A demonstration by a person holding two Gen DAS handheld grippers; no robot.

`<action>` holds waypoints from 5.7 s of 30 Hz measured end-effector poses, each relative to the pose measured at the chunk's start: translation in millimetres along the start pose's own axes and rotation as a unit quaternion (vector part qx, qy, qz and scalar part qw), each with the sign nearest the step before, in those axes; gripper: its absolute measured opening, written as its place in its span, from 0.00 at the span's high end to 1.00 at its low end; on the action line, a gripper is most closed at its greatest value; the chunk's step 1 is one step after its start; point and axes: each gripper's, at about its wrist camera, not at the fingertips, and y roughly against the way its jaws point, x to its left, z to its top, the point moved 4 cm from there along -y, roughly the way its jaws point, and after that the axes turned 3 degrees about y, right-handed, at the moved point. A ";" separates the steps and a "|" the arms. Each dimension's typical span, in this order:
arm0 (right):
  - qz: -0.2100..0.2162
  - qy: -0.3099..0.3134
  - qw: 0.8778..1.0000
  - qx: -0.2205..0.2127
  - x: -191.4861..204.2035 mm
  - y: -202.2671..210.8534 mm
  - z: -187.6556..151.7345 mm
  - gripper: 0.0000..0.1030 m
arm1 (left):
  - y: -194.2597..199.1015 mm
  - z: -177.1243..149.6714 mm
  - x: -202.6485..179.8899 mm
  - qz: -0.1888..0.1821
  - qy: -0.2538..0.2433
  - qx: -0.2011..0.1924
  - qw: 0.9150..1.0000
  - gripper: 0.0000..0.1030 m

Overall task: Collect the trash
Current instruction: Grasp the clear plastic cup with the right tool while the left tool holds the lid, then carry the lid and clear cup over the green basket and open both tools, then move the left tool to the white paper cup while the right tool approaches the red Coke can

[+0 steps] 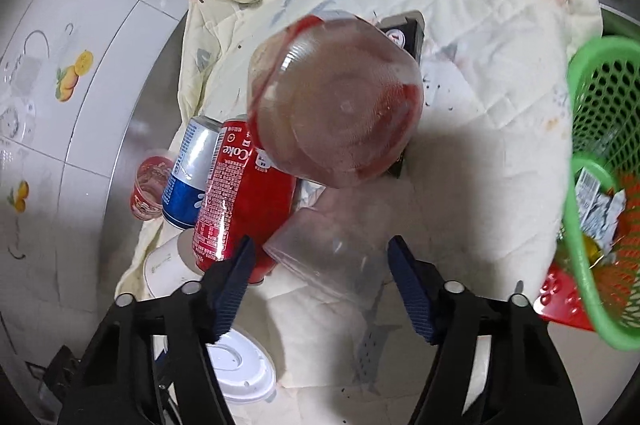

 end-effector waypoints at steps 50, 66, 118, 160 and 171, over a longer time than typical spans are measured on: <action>-0.189 0.055 0.971 -0.135 -204.3 169.3 -4.1 0.39 | -37.5 19.3 -179.8 -0.078 -0.109 0.021 0.991 0.96; -0.160 0.039 0.969 -0.182 -231.3 215.1 -15.0 0.34 | -102.3 8.4 -285.2 -0.104 -0.168 0.066 0.978 0.96; -0.109 0.145 0.968 -0.175 -105.1 184.5 -39.2 0.29 | -27.3 37.9 -145.8 0.026 -0.117 -0.010 0.993 0.67; -0.101 0.259 0.954 -0.111 45.4 97.6 45.8 0.23 | -61.4 73.9 19.1 0.063 -0.256 0.098 0.960 0.19; -0.057 0.263 0.960 -0.083 75.3 72.7 30.9 0.23 | -73.4 68.1 29.7 0.082 -0.274 0.120 0.951 0.19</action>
